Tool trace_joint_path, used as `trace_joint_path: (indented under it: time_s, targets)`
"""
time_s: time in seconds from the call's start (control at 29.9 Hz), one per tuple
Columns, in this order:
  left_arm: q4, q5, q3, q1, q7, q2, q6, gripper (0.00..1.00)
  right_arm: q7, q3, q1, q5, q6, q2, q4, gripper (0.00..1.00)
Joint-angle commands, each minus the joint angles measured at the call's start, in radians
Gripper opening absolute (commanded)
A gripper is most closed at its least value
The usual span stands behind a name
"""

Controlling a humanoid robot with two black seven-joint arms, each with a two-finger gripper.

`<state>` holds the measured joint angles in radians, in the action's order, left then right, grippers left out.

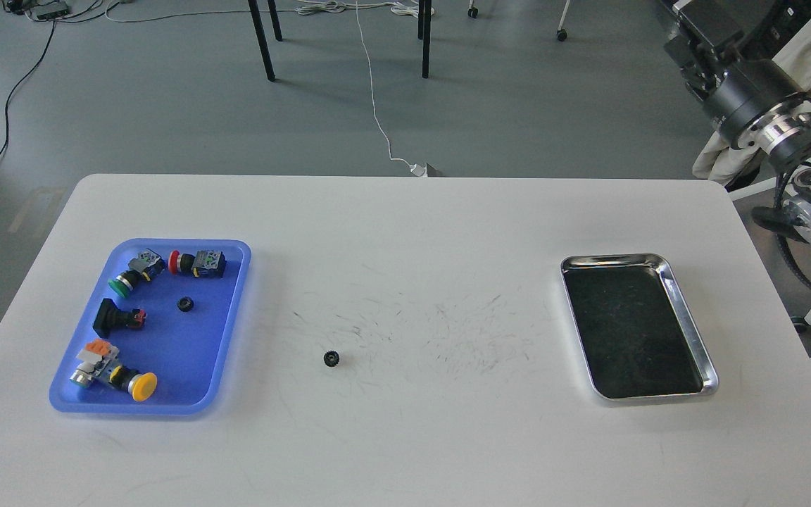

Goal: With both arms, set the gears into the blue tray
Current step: 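Move the left gripper from the blue tray toward the black part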

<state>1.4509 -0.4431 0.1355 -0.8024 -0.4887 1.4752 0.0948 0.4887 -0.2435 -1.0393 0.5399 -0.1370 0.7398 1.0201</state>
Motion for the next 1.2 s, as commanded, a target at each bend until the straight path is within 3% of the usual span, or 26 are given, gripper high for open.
trace_joint_path:
  time_s: [0.0,0.3,0.43,0.67,0.9,1.17]
  targets:
    - [0.087,-0.057,-0.033,0.003,0.0,0.069,-0.012,0.98,0.0,0.001,0.05,-0.101,-0.041,0.041,0.02,0.94]
    - [0.249,-0.228,-0.046,0.008,0.0,0.109,-0.004,0.98,0.0,-0.002,0.148,-0.167,-0.243,0.145,0.29,0.94]
    - [0.284,-0.313,-0.043,0.002,0.0,0.141,-0.006,0.98,0.0,-0.002,0.183,-0.167,-0.299,0.155,0.321,0.94]
    - [0.312,-0.37,-0.04,0.003,0.0,0.149,-0.017,0.98,0.0,-0.013,0.232,-0.172,-0.299,0.194,0.321,0.94]
    - [0.312,-0.41,-0.045,0.015,0.0,0.105,0.002,0.98,0.0,-0.011,0.239,-0.35,-0.271,0.193,0.321,0.96]
    - [0.31,-0.782,-0.077,0.061,0.0,0.004,-0.046,0.98,0.0,-0.016,0.236,-0.397,-0.245,0.109,0.304,0.97]
